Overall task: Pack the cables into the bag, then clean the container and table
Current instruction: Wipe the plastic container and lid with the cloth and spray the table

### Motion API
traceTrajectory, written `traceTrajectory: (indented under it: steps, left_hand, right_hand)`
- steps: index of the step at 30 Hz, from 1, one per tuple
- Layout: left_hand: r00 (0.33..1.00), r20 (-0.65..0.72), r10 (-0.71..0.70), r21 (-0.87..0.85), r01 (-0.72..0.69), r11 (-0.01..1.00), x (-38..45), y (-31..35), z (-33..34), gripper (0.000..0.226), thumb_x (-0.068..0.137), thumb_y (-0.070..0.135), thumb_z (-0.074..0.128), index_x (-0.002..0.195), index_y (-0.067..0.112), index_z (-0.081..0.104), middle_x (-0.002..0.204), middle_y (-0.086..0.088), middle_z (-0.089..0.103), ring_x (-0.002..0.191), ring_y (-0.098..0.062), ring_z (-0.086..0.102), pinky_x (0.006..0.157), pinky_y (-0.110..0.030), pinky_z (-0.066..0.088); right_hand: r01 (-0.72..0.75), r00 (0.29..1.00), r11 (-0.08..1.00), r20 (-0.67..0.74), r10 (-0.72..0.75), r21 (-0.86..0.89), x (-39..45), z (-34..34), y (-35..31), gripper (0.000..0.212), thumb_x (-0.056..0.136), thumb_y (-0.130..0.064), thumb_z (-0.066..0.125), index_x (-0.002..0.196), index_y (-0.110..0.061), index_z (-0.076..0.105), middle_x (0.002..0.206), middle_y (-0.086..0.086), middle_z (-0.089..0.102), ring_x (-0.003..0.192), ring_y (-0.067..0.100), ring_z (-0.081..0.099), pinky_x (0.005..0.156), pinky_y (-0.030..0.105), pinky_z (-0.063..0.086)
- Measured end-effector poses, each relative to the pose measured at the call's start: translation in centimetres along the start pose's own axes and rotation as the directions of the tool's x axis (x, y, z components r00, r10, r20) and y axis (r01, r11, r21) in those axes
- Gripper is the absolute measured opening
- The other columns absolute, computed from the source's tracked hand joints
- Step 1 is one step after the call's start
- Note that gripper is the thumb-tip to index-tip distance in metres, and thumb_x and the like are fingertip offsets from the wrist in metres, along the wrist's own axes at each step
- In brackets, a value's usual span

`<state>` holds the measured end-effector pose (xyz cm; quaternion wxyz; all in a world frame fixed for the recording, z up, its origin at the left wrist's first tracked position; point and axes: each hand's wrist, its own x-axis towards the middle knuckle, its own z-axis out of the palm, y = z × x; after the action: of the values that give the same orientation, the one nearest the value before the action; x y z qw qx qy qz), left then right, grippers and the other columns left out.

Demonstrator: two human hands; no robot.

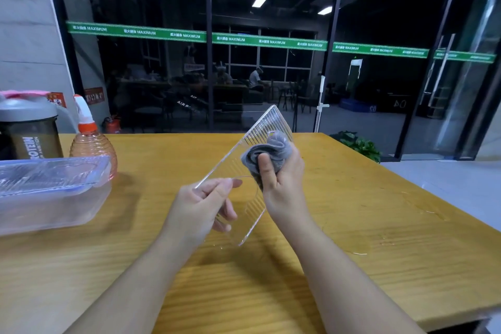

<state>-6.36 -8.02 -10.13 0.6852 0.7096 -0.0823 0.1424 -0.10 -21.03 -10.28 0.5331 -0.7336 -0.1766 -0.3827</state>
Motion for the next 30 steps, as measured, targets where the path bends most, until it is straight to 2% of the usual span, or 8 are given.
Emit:
traceTrajectory:
  steps: [4, 7, 10, 12, 15, 21, 24, 30]
  left_hand:
    - [1.0, 0.017, 0.017, 0.016, -0.017, 1.0, 0.0, 0.2, -0.6, 0.042, 0.091, 0.022, 0.054, 0.053, 0.019, 0.07, 0.085, -0.029, 0.065, 0.054, -0.025, 0.059, 0.041, -0.024, 0.048]
    - [0.996, 0.083, 0.029, 0.007, -0.03, 1.0, -0.1, 0.3, -0.8, 0.035, 0.089, 0.03, 0.059, 0.059, 0.019, 0.073, 0.072, -0.029, 0.063, 0.058, -0.023, 0.062, 0.042, -0.025, 0.049]
    - [0.993, 0.113, 0.021, 0.032, -0.025, 0.999, -0.1, 0.1, -0.8, 0.027, 0.091, 0.024, 0.052, 0.076, 0.016, 0.073, 0.047, -0.007, 0.056, 0.056, -0.021, 0.062, 0.043, -0.026, 0.049]
    - [0.994, 0.108, 0.016, 0.044, -0.021, 0.999, 0.0, -0.1, -0.9, 0.026, 0.092, 0.02, 0.051, 0.079, 0.015, 0.074, 0.045, -0.005, 0.052, 0.053, -0.019, 0.061, 0.042, -0.027, 0.049]
    - [0.995, 0.097, 0.006, 0.053, -0.011, 0.999, 0.1, -0.2, -0.9, 0.027, 0.093, 0.019, 0.051, 0.08, 0.014, 0.074, 0.044, -0.006, 0.05, 0.052, -0.018, 0.061, 0.041, -0.026, 0.048]
    - [0.994, 0.107, 0.0, 0.058, -0.006, 0.998, 0.2, -0.3, -0.4, 0.025, 0.093, 0.018, 0.051, 0.081, 0.013, 0.073, 0.045, -0.006, 0.053, 0.051, -0.016, 0.059, 0.039, -0.024, 0.045]
    - [0.998, 0.059, 0.002, 0.023, -0.003, 1.0, 0.3, -0.2, -0.1, 0.021, 0.092, 0.016, 0.054, 0.078, 0.008, 0.068, 0.048, -0.011, 0.055, 0.046, -0.017, 0.055, 0.036, -0.023, 0.043]
    - [0.969, -0.241, 0.057, -0.032, -0.066, 0.997, 1.1, -0.4, -1.4, 0.027, 0.086, 0.029, 0.061, 0.072, 0.007, 0.052, 0.042, 0.002, 0.049, 0.038, -0.012, 0.048, 0.039, -0.023, 0.043]
  right_hand:
    - [-0.1, 0.981, 0.989, 0.158, 0.116, -0.105, -0.3, -0.9, -0.1, 0.072, 0.068, -0.059, 0.061, 0.127, -0.022, 0.043, 0.122, -0.013, 0.053, 0.115, -0.004, 0.04, 0.113, 0.052, 0.008]
    - [-0.152, 0.947, 0.988, 0.279, 0.156, -0.038, 0.3, -1.9, 0.4, 0.054, 0.066, -0.048, 0.073, 0.112, -0.044, 0.045, 0.103, -0.031, 0.056, 0.098, -0.026, 0.037, 0.113, 0.05, 0.014]
    - [-0.285, 0.914, 0.957, 0.318, 0.252, 0.06, 0.9, -2.5, 0.7, 0.043, 0.065, -0.038, 0.081, 0.099, -0.038, 0.055, 0.085, -0.016, 0.065, 0.085, 0.012, 0.06, 0.079, 0.038, 0.045]
    - [-0.348, 0.905, 0.923, 0.315, 0.285, 0.166, 1.0, -2.9, 0.5, 0.031, 0.075, -0.015, 0.078, 0.097, -0.023, 0.058, 0.073, -0.005, 0.063, 0.058, 0.009, 0.059, 0.051, 0.022, 0.044]
    - [-0.329, 0.923, 0.938, 0.248, 0.294, 0.113, 1.2, -3.2, 0.3, 0.017, 0.077, -0.02, 0.071, 0.083, -0.027, 0.058, 0.059, -0.008, 0.057, 0.046, 0.01, 0.05, 0.043, 0.021, 0.035]
    - [-0.264, 0.961, 0.963, 0.072, 0.267, -0.05, 1.4, -2.7, 0.3, 0.018, 0.084, -0.03, 0.06, 0.068, -0.036, 0.054, 0.062, -0.012, 0.058, 0.076, 0.028, 0.058, 0.083, 0.046, 0.049]
    - [-0.242, 0.97, 0.965, 0.01, 0.244, -0.102, 1.1, -2.7, 0.2, 0.022, 0.092, -0.026, 0.055, 0.071, -0.027, 0.05, 0.066, -0.01, 0.058, 0.077, 0.026, 0.058, 0.085, 0.05, 0.047]
    - [-0.362, 0.888, 0.869, -0.158, 0.432, 0.338, 1.1, -3.7, -0.9, 0.011, 0.095, -0.036, 0.052, 0.094, -0.026, 0.048, 0.084, -0.007, 0.064, 0.071, 0.006, 0.06, 0.059, 0.018, 0.047]
